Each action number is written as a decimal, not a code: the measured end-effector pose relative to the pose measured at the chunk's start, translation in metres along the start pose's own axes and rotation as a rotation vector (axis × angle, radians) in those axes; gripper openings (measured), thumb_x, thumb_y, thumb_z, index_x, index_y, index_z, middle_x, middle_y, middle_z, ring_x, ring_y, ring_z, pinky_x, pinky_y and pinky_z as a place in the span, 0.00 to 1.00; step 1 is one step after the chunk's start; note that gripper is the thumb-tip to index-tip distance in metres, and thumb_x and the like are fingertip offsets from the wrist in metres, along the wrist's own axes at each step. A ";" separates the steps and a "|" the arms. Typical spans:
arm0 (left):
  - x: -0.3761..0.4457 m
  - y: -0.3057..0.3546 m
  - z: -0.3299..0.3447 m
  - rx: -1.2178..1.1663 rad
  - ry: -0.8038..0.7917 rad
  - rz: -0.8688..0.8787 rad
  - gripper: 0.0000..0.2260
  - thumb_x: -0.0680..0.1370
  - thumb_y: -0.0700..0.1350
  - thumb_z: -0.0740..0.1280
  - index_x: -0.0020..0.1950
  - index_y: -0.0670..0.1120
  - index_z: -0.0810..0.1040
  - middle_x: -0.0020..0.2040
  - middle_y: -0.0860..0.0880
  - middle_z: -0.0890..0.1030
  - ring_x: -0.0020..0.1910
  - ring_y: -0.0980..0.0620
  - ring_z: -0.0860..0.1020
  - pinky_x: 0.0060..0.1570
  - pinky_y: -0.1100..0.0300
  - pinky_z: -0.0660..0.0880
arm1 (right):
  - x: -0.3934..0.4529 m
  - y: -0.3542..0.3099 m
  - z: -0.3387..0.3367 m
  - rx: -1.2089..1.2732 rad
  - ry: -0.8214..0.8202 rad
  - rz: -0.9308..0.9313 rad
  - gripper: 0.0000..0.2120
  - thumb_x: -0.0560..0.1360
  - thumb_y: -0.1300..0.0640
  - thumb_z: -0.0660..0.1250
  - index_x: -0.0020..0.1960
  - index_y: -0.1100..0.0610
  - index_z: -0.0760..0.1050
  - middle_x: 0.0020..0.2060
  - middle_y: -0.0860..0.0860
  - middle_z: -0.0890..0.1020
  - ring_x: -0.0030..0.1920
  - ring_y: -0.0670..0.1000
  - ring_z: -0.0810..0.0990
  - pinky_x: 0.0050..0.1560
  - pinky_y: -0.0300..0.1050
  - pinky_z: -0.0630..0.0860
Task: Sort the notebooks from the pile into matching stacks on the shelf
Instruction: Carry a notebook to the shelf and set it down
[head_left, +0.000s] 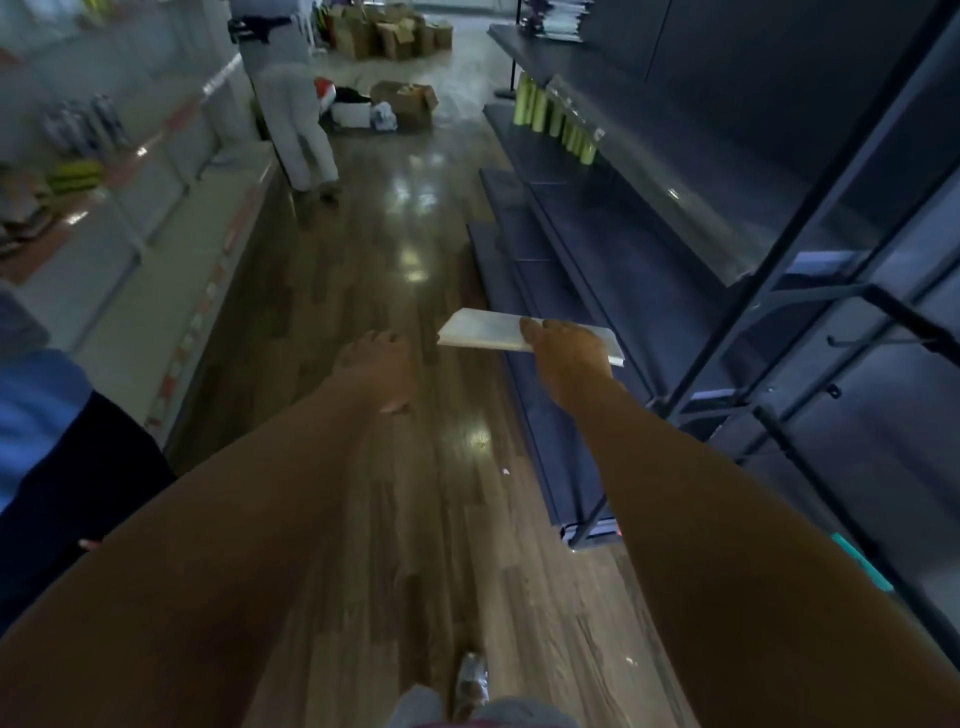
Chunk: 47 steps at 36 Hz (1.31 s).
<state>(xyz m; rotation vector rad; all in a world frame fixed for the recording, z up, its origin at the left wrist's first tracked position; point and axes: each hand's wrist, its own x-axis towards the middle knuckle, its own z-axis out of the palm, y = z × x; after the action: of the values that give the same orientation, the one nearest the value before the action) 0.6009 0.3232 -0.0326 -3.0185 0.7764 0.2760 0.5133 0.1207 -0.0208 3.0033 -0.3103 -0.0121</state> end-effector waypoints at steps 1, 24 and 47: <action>0.013 -0.001 -0.005 -0.001 0.007 -0.006 0.25 0.77 0.47 0.66 0.73 0.45 0.65 0.72 0.44 0.67 0.71 0.43 0.65 0.66 0.49 0.67 | 0.014 0.003 -0.001 -0.002 0.000 0.000 0.24 0.80 0.59 0.57 0.75 0.56 0.56 0.65 0.58 0.72 0.63 0.58 0.72 0.62 0.52 0.71; 0.287 -0.052 -0.042 -0.037 -0.034 0.022 0.27 0.78 0.46 0.61 0.77 0.47 0.58 0.75 0.44 0.62 0.73 0.43 0.62 0.68 0.47 0.65 | 0.290 0.021 0.009 -0.036 0.001 0.025 0.24 0.79 0.61 0.57 0.74 0.57 0.59 0.63 0.57 0.74 0.62 0.58 0.73 0.59 0.50 0.72; 0.522 -0.169 -0.057 0.004 -0.129 0.055 0.32 0.78 0.44 0.63 0.79 0.45 0.53 0.77 0.45 0.58 0.75 0.43 0.57 0.71 0.47 0.61 | 0.549 -0.030 0.033 -0.021 -0.047 0.034 0.23 0.78 0.64 0.58 0.72 0.57 0.61 0.61 0.58 0.75 0.60 0.58 0.75 0.55 0.51 0.73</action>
<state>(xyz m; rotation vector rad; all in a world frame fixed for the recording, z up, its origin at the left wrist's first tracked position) 1.1411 0.2194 -0.0723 -2.9436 0.8484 0.4638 1.0557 0.0336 -0.0550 2.9801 -0.3639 -0.0826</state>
